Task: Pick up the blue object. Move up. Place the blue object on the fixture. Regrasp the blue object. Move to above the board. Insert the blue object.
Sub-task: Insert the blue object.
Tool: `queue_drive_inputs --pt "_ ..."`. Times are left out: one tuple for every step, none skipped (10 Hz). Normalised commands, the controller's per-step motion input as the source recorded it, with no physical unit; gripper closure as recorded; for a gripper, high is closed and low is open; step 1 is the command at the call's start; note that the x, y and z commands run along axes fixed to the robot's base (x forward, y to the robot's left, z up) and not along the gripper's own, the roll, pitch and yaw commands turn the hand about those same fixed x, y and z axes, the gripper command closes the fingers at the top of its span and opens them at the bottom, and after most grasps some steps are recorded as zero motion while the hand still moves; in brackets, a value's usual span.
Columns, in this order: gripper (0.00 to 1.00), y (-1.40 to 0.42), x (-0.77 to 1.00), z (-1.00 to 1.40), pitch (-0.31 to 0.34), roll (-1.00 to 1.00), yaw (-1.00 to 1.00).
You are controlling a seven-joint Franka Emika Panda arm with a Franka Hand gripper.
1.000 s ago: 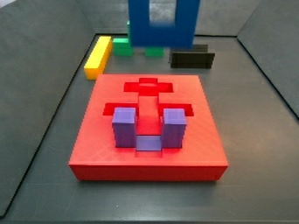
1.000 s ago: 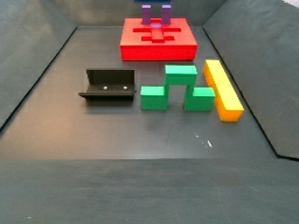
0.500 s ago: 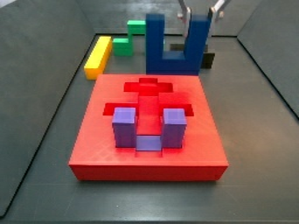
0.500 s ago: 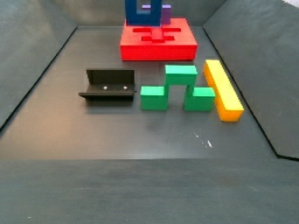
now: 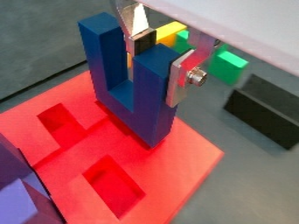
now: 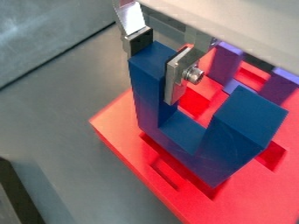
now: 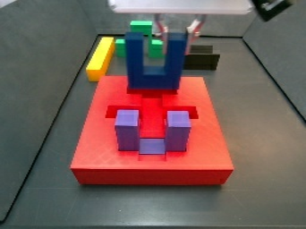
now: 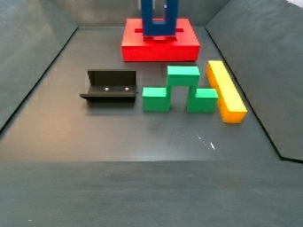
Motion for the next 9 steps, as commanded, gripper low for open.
queue_drive_inputs --pt "1.0 0.0 -0.05 -0.03 -0.183 0.08 0.19" --pt "1.0 0.0 0.11 0.0 -0.183 0.07 0.02" --pt "1.0 0.1 0.29 0.0 -0.147 0.09 0.0" --pt "1.0 0.09 0.33 0.0 -0.113 0.11 -0.07" --pt "1.0 0.07 0.3 0.0 -0.056 0.2 -0.17" --pt "1.0 0.0 0.0 -0.1 -0.047 0.15 -0.12" --pt "1.0 0.0 -0.13 -0.14 -0.077 0.07 -0.04" --pt "1.0 0.0 -0.25 -0.07 -0.086 0.02 -0.05" --pt "1.0 -0.02 -0.23 0.0 -0.124 0.0 -0.02"
